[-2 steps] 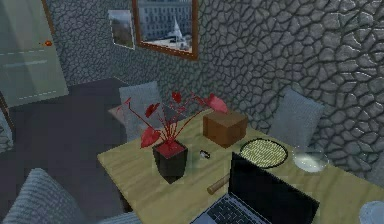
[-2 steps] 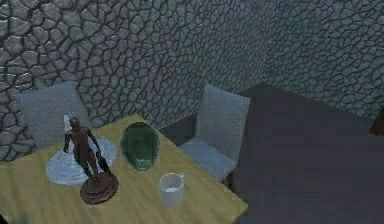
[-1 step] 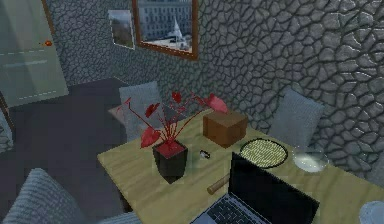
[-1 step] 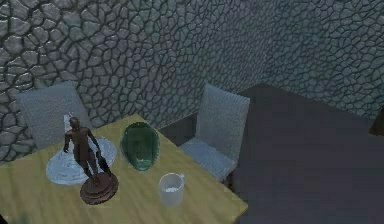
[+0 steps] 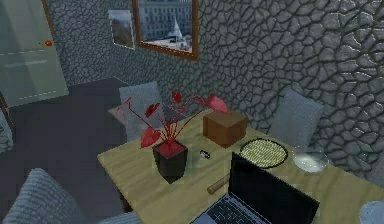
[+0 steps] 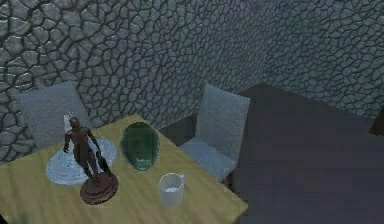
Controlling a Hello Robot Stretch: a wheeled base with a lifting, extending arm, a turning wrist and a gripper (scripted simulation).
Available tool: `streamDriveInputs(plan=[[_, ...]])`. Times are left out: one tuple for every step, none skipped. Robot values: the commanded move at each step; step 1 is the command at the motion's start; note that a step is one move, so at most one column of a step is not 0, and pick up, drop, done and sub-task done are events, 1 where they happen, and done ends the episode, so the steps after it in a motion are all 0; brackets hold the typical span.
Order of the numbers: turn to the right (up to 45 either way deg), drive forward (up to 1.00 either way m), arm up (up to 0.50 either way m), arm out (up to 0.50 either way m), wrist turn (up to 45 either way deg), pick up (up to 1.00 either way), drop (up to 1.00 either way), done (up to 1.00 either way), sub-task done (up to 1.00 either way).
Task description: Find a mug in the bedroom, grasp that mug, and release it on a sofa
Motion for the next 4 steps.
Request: streamDriveInputs(plan=[[0.0, 0.00, 0.00, 0.24, 0.0, 0.00, 0.00, 0.00, 0.00], [0.0, 0.00, 0.00, 0.00, 45.0, 0.00, 0.00, 0.00, 0.00], [0.0, 0.00, 0.00, 0.00, 45.0, 0.00, 0.00, 0.00, 0.00], [0.0, 0.00, 0.00, 0.00, 45.0, 0.00, 0.00, 0.00, 0.00]])
